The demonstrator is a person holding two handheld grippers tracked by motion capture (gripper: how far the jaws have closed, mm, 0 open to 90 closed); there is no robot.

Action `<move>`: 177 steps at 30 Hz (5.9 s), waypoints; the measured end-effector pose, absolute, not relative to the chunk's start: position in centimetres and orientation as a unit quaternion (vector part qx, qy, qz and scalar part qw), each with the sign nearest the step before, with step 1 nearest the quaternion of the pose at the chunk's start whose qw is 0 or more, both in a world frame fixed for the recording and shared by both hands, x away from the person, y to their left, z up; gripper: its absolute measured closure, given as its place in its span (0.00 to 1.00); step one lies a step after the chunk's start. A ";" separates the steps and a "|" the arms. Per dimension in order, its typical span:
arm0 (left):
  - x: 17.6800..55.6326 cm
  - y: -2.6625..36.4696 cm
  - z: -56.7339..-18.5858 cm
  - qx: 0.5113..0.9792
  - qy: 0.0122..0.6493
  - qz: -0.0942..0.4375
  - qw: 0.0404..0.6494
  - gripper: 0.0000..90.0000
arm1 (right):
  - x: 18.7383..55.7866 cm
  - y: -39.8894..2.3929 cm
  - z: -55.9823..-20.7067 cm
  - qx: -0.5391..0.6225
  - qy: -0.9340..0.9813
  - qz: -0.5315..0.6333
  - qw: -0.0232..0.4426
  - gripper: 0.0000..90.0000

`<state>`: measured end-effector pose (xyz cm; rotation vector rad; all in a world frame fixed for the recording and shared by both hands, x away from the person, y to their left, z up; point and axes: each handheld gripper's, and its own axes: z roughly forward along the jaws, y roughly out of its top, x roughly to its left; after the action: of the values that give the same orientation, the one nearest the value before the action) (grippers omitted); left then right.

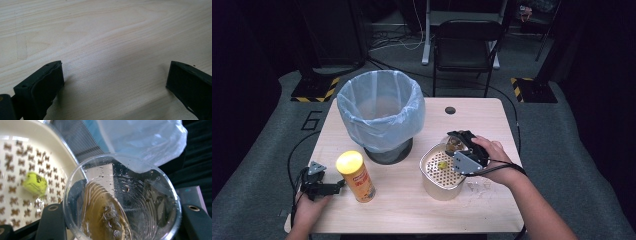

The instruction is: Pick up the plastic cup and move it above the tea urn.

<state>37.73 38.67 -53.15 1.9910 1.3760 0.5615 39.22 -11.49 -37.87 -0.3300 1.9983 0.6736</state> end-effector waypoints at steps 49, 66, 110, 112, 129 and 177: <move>37.7 38.7 -53.2 0.759 0.524 0.214 0.322 0.01 | 35.9 -9.0 -41.5 -0.383 0.680 -0.017 0.625 0.44; 37.7 38.7 -53.1 0.759 0.524 0.214 0.322 0.01 | 35.8 -8.8 -40.9 -0.414 0.663 -0.058 0.621 0.44; 37.7 38.7 -53.2 0.759 0.524 0.214 0.322 0.01 | 37.9 -12.6 -35.9 0.116 0.711 0.535 0.441 0.43; 37.7 38.7 -53.2 0.759 0.524 0.214 0.322 0.01 | 38.4 -13.2 -35.4 0.150 0.704 0.574 0.390 0.43; 37.7 38.7 -53.1 0.759 0.524 0.214 0.322 0.01 | 39.6 -14.0 -32.9 0.234 0.685 0.647 0.239 0.43; 37.8 38.8 -53.0 0.764 0.520 0.212 0.318 0.01 | 50.2 5.9 -24.6 0.212 0.777 0.547 0.227 0.28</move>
<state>37.76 38.79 -53.04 2.0095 1.3683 0.5570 50.17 5.85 -24.56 0.5856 2.1427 1.5075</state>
